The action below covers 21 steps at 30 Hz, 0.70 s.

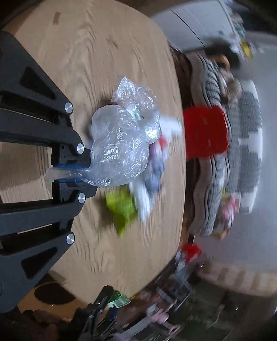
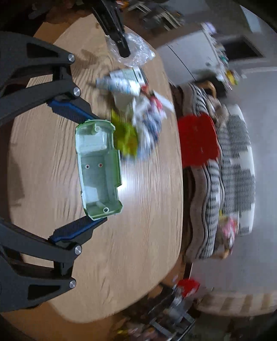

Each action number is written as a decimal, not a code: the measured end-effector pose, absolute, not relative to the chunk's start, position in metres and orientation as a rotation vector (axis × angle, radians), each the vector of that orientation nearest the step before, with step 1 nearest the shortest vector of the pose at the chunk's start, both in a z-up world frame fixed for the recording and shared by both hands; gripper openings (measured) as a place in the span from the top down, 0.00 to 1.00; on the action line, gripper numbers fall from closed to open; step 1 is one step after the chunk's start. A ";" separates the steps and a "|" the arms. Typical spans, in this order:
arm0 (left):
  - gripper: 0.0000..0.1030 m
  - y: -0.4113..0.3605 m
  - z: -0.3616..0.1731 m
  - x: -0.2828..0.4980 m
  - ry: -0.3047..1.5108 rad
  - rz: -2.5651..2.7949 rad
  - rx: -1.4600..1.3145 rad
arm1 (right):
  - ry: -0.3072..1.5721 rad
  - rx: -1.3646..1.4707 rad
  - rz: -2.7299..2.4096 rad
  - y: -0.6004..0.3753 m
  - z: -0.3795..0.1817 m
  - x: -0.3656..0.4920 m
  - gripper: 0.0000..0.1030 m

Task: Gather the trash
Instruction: 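Carry the plastic bag and green tray to the black bin and release both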

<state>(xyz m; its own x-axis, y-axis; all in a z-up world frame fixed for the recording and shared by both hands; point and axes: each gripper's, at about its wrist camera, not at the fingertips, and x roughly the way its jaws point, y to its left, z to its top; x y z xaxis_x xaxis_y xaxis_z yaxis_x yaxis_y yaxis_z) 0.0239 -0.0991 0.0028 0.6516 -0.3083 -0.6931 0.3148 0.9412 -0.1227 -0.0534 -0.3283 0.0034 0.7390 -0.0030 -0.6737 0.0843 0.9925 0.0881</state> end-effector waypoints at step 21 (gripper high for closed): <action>0.95 -0.497 -0.116 -0.150 0.930 -1.279 0.374 | 0.896 0.596 -0.629 -0.660 -0.112 -0.312 0.24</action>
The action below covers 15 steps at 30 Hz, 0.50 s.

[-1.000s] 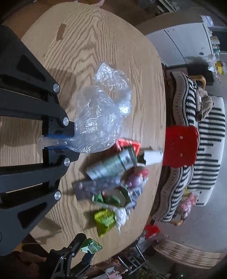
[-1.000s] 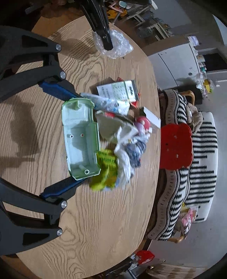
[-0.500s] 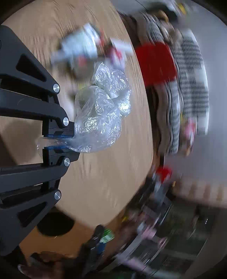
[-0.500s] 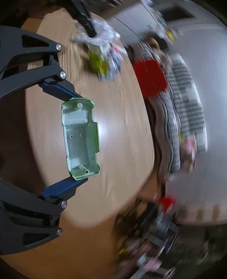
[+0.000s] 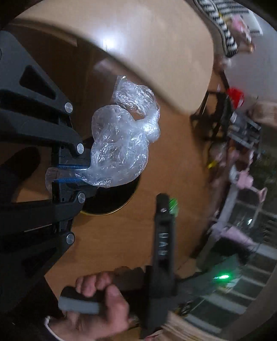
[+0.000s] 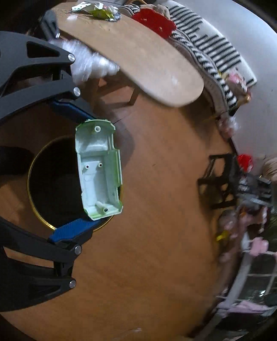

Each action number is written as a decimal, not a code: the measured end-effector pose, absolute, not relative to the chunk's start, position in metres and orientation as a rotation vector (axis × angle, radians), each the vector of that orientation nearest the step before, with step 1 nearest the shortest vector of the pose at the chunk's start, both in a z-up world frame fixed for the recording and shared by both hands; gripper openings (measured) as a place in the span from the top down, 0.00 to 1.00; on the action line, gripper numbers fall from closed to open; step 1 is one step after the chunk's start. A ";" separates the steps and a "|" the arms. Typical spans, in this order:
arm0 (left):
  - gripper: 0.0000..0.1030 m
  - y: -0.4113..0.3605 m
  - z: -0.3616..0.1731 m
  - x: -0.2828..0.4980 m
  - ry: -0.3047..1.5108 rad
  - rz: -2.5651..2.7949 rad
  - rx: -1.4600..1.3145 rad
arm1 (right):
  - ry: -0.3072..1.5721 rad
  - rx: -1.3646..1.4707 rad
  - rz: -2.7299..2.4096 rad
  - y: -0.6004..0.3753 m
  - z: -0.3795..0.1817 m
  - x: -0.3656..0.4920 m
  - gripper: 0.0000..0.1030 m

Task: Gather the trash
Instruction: 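Carry the plastic bag and green tray to the black bin and release both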

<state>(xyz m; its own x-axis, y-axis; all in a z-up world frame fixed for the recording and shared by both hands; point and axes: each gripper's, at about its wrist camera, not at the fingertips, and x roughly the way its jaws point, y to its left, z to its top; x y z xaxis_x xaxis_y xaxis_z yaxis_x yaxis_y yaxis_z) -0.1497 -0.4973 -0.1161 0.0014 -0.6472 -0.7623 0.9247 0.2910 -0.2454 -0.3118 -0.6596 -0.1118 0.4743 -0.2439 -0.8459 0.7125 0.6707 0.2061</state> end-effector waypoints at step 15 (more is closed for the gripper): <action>0.94 -0.573 -0.173 -0.141 1.087 -1.314 0.323 | 0.927 0.700 -0.645 -0.679 -0.135 -0.303 0.23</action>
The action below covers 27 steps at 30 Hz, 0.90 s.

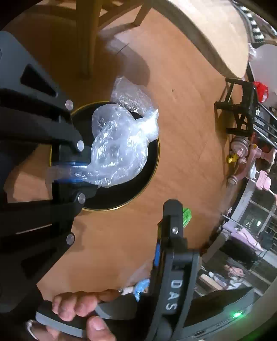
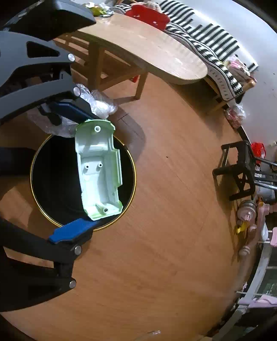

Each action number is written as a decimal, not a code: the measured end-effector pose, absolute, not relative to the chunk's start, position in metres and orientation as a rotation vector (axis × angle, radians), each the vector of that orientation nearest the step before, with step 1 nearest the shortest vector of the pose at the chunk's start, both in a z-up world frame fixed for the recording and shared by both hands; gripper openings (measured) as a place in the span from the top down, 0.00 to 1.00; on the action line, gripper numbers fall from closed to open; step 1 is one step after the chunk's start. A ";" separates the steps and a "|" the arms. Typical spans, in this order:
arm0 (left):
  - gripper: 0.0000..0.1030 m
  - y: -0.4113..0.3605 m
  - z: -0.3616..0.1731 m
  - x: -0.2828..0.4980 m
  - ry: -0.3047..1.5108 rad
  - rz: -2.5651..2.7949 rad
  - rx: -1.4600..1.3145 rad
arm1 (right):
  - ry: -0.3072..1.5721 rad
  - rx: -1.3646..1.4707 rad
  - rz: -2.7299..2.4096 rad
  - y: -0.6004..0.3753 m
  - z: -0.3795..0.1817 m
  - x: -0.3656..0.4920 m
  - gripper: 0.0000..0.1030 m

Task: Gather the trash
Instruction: 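Carry the plastic bag and green tray to the black bin and release both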

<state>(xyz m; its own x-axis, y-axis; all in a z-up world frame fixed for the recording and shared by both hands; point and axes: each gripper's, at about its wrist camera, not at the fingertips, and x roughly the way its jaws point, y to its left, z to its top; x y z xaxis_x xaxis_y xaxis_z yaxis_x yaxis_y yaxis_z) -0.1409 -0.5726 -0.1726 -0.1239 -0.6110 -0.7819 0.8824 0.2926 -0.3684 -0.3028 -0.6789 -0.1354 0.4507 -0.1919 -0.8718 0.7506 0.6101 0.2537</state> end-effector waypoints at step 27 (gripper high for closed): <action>0.08 -0.483 -0.093 -0.126 0.955 -1.234 0.235 | 0.744 0.539 -0.609 -0.617 -0.039 -0.259 0.10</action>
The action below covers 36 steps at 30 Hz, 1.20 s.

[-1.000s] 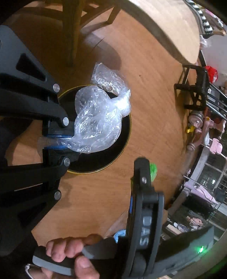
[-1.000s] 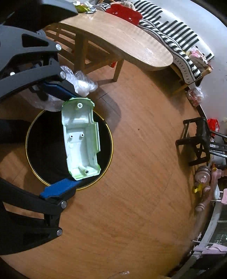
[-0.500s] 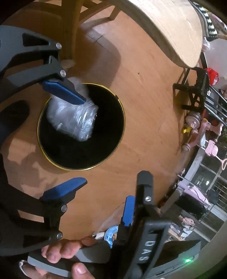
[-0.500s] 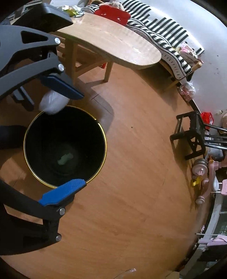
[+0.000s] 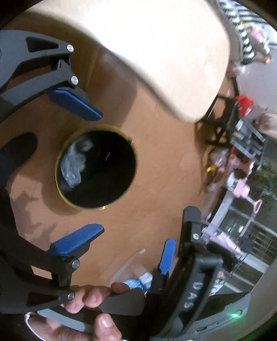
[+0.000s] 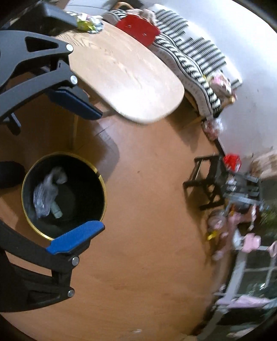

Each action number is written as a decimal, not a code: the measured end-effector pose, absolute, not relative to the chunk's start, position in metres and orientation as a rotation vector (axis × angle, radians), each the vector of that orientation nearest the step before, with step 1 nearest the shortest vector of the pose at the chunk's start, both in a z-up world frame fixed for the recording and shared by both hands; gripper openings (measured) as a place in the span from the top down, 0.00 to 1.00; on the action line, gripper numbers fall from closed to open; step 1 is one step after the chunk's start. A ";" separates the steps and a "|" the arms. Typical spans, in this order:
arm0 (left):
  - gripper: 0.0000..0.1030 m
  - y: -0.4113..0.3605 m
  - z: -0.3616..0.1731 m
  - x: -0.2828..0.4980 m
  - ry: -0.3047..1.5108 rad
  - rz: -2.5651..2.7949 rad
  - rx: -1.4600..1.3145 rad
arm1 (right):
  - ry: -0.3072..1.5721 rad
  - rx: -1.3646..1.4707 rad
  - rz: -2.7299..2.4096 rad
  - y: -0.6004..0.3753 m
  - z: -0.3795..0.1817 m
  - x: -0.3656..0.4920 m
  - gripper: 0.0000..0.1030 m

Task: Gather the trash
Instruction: 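Carry the plastic bag and green tray to the black bin and release both, then return both tools to the table above the trash pile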

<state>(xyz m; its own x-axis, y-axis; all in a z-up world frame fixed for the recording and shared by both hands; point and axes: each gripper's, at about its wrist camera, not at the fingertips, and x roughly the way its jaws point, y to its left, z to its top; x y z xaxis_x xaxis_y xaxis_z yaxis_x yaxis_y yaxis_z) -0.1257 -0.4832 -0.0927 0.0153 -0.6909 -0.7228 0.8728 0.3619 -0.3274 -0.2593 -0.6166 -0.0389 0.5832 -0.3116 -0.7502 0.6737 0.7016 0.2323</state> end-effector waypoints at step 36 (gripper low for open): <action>0.07 0.020 -0.052 0.079 0.921 -0.220 -0.127 | 0.910 0.288 0.069 -0.241 -0.039 0.065 0.09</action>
